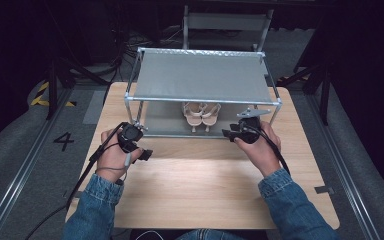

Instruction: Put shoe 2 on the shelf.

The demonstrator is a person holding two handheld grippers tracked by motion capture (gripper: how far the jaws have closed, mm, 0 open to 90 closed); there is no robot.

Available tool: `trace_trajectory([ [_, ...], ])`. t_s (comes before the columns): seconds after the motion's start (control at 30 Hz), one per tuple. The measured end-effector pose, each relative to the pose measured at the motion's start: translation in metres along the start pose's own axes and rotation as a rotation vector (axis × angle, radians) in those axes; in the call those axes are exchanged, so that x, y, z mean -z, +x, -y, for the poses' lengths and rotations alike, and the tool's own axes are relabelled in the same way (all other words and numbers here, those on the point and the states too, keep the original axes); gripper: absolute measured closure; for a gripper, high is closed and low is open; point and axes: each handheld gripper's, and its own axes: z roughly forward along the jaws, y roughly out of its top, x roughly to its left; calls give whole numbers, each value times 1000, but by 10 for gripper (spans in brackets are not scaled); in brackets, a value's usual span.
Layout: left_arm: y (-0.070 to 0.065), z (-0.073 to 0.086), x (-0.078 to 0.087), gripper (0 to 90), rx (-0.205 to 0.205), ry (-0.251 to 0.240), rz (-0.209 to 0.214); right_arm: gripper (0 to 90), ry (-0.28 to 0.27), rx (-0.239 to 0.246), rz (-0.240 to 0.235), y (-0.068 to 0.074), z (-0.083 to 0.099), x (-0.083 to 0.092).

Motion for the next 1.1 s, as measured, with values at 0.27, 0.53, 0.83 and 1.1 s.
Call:
trace_trajectory([
  [0.27,3,0,3,235,3,2,12,517,36,-27,11,-14,13,36],
  [0.53,12,7,14,229,16,-21,1,463,95,-81,22,-35,32,63],
  [0.83,24,15,15,219,52,-13,9,372,197,-119,66,-55,48,90],
  [1.1,37,21,12,213,80,5,4,329,251,-146,95,-75,62,96],
])
